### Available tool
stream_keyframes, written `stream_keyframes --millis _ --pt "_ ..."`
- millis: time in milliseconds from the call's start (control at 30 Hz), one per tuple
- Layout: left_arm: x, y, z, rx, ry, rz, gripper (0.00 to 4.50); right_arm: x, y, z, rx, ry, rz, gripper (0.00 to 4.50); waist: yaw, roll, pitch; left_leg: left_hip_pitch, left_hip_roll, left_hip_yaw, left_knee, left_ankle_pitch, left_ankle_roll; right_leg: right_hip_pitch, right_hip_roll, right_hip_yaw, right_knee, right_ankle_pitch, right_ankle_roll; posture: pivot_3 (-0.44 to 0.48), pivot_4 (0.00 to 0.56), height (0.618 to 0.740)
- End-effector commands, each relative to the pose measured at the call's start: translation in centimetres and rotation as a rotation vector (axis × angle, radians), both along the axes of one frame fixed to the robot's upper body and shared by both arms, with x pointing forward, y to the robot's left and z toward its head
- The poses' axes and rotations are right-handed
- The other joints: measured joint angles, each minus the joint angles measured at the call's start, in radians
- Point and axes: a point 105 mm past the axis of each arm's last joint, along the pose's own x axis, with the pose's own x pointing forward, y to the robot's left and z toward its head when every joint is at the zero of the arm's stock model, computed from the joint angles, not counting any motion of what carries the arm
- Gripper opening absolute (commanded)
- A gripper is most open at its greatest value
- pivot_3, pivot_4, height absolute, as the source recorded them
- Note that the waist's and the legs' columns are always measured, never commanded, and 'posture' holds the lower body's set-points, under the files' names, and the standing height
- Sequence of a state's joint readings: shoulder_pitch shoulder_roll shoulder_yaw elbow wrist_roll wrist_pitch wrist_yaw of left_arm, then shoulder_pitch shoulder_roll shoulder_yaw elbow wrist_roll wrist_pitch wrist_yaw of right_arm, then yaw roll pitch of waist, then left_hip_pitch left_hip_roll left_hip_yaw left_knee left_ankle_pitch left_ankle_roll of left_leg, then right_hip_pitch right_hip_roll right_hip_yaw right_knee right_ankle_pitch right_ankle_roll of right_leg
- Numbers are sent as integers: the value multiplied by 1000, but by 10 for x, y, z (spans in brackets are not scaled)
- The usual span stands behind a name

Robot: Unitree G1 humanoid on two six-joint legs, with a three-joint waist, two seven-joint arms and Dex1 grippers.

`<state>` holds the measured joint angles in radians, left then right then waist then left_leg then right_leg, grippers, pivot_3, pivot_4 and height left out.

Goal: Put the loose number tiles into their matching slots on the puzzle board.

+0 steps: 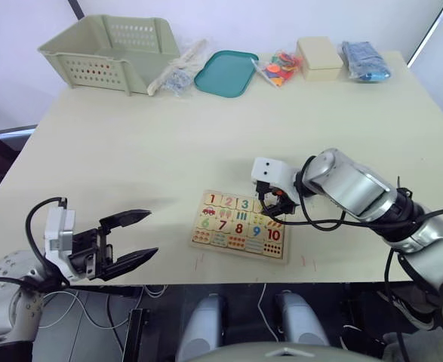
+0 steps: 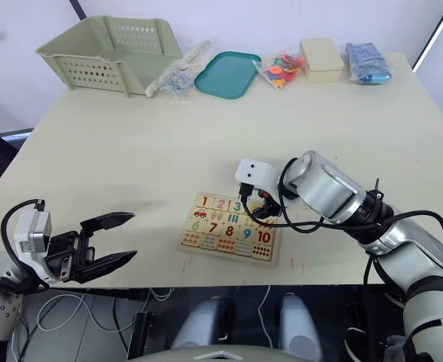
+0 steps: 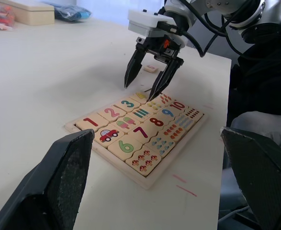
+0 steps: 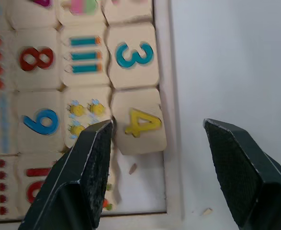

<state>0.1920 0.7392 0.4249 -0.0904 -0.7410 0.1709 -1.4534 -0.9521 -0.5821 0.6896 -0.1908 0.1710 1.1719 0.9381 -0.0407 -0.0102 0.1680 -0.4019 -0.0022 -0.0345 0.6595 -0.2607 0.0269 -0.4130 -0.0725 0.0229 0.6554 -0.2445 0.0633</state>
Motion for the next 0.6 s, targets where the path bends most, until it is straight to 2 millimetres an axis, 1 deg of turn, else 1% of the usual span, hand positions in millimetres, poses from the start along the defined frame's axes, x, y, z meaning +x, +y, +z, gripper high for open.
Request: stream_keyframes --millis 33,100,267,400,467,600 --pt "-1 0 7 6 -29 -1 4500 -2 2 23 99 -61 34 3128 0 0 0 0 0 0 0 0 0 0 0 0 0 0 0 0 150 740" --pt "-1 1 7 5 -29 0 4500 0 -1 29 150 -108 45 3128 1 0 0 0 0 0 0 0 0 0 0 0 0 0 0 0 150 740" --pt "1 1 8 6 -34 0 4500 -2 -7 35 276 -140 67 3128 4 0 0 0 -1 0 0 0 0 0 0 0 -1 0 0 0 150 740" --pt "2 1 8 4 -36 -2 4500 -1 -12 31 332 -95 24 3128 1 0 0 0 0 0 0 0 0 0 0 0 -1 0 0 0 150 740" --pt "1 0 8 3 -34 -3 4500 1 -14 31 346 -100 10 3128 1 0 0 0 0 0 -1 0 0 0 0 0 -1 0 0 0 150 740" --pt "3 0 8 4 -34 -5 4500 3 -17 27 362 -93 -15 2082 2 0 0 0 0 0 -1 0 0 0 0 0 -1 0 0 0 150 740"
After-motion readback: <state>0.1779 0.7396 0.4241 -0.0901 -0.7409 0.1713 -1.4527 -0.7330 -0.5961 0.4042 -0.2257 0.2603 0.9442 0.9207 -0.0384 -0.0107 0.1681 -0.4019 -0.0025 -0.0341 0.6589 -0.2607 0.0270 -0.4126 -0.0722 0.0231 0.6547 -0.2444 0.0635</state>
